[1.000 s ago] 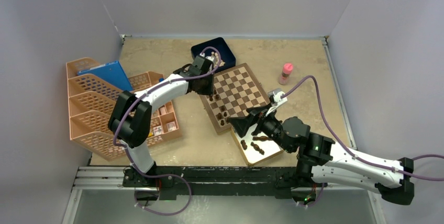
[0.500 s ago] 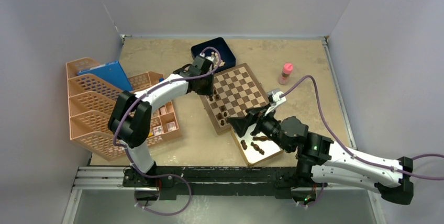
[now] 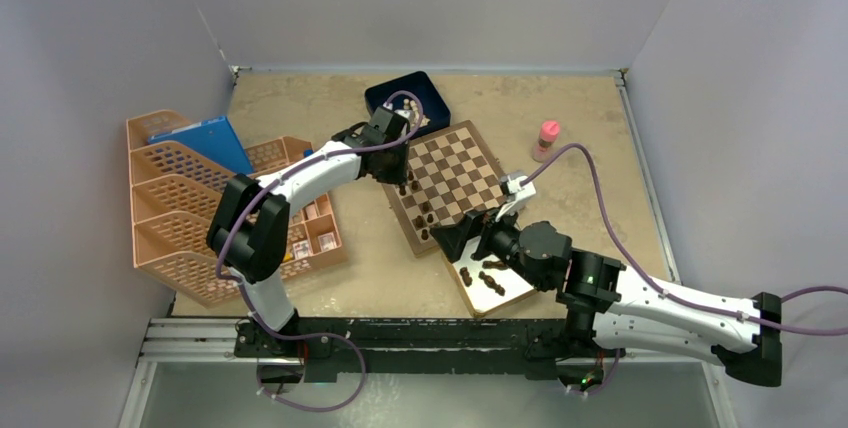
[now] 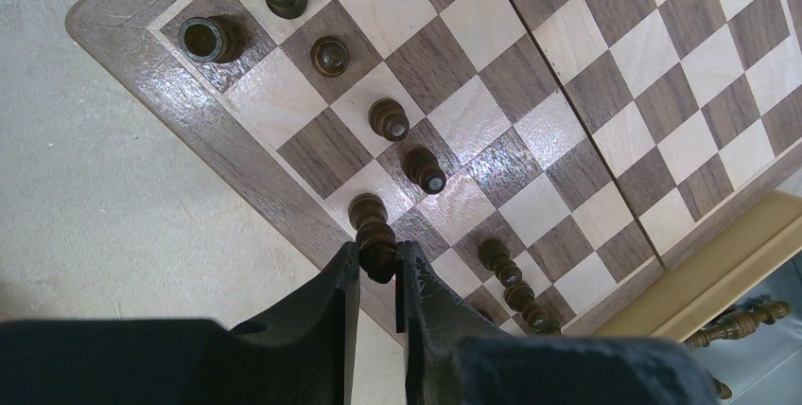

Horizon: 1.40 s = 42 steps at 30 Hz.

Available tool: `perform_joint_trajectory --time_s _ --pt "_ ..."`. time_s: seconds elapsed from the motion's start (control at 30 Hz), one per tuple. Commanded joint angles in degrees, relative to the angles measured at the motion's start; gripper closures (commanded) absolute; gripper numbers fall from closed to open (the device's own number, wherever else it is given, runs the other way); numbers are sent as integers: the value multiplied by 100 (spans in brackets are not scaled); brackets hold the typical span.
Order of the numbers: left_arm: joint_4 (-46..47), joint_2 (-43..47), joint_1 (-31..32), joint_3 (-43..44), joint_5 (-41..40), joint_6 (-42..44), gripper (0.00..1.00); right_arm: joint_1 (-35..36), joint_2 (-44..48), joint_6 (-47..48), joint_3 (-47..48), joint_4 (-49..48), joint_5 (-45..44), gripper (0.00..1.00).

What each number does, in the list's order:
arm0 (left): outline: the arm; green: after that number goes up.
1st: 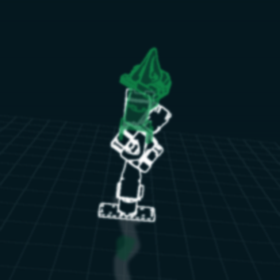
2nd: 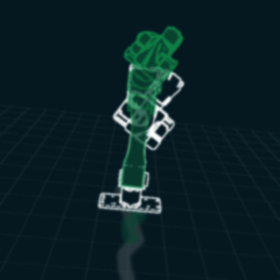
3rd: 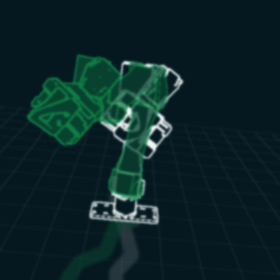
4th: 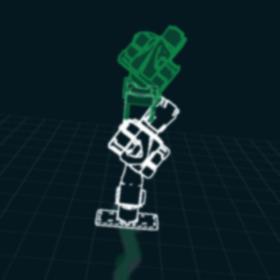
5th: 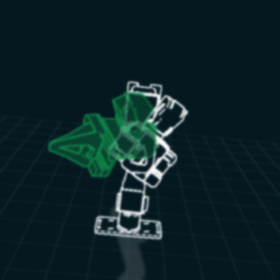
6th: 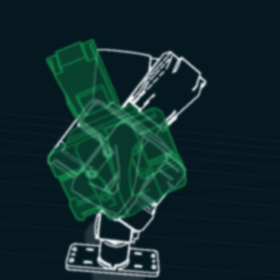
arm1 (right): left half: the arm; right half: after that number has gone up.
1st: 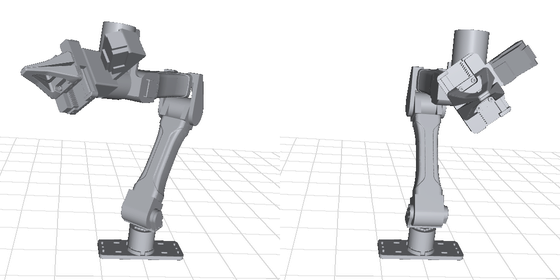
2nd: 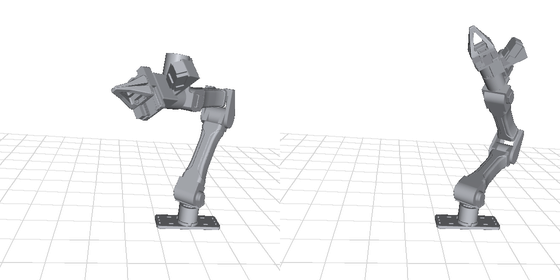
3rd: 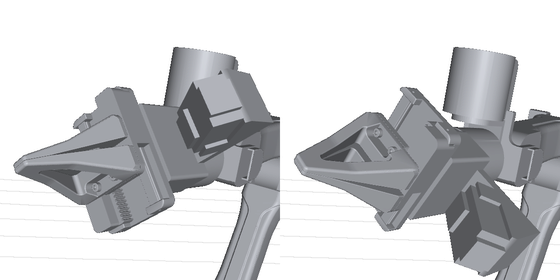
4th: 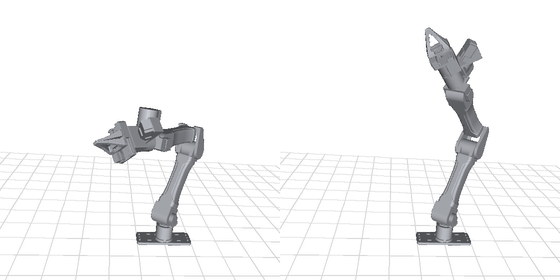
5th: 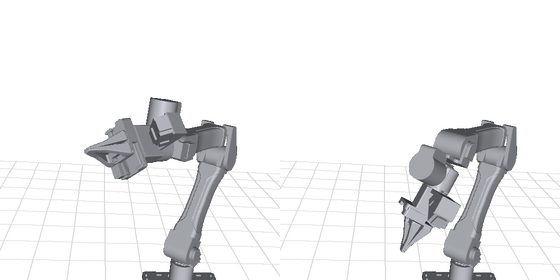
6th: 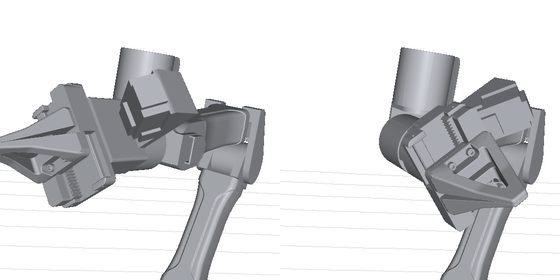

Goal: Set up the chess pieces on the board
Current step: Place the chess piece on the chessboard.

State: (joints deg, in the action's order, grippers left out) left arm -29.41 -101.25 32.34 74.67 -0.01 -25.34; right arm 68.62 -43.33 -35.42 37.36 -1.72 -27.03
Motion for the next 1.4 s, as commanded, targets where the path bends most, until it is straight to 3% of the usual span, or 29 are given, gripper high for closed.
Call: perform_joint_trajectory --time_s 0.0,0.5,0.9,1.37 --pt "-178 98 29 157 -53 82 89 2 101 -171 97 -14 -198 1" --pt "-32 19 34 188 -27 140 85 0 358 -159 -122 25 -108 1" --pt "-40 56 41 305 -25 137 75 0 298 -82 -135 -51 14 1" --pt "32 -61 45 329 276 47 83 2 73 -123 42 215 -22 1"
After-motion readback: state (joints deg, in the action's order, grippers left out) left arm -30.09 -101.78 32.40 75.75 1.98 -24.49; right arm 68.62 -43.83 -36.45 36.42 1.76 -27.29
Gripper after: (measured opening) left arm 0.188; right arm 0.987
